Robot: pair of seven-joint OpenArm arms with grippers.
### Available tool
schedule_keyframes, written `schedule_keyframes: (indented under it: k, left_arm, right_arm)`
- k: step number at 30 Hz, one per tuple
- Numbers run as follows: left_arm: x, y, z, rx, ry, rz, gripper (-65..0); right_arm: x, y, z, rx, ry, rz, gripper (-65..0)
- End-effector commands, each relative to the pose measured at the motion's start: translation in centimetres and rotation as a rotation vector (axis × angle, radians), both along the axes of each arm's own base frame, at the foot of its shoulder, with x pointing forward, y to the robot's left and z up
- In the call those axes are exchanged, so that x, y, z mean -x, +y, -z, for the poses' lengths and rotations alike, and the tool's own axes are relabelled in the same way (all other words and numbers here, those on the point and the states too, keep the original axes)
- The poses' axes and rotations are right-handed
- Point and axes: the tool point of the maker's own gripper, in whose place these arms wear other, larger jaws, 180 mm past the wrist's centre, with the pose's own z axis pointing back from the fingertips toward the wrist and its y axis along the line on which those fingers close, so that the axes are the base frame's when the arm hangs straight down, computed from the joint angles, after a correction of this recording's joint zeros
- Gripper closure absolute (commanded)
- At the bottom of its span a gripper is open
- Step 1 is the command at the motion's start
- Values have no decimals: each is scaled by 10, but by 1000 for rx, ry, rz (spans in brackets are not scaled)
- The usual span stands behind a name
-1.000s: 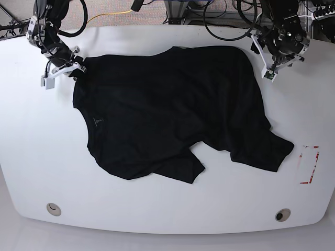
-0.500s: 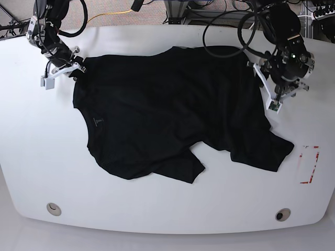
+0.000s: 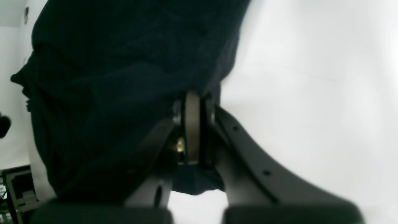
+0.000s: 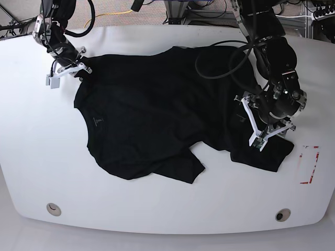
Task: Fold the T-shirt properly
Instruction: 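Release with the left gripper and grasp the shirt's sleeve corner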
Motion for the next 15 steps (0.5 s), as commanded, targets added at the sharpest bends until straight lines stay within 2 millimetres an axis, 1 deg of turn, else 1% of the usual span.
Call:
schedule_keyframes:
  k: [1,4,7,8,11,15]
  left_arm:
    - [-16,-5,1,33,-9,16,-442]
    - [-22,-10,12,70,8,25,-442]
    - [-22,-15,24,94,36,34,-443]
    - [-22,-21,27,99,44,50,-443]
    - [-25,-34,30,100,37,101,-443]
    - [-28,-46,37,104,34,156,-442]
  right_arm:
    - [-8,-5,-13,15,-49,-2,0]
    - [-10,-5,-14,15,-52,-2,0]
    - [-10,-5,-14,15,-52,-2,0]
    - [-10,-5,-14,15,-52,-2,0]
    - [-10,-5,-14,15,-52,-2,0]
    - [-10,-5,-14,13,-52,-1,0]
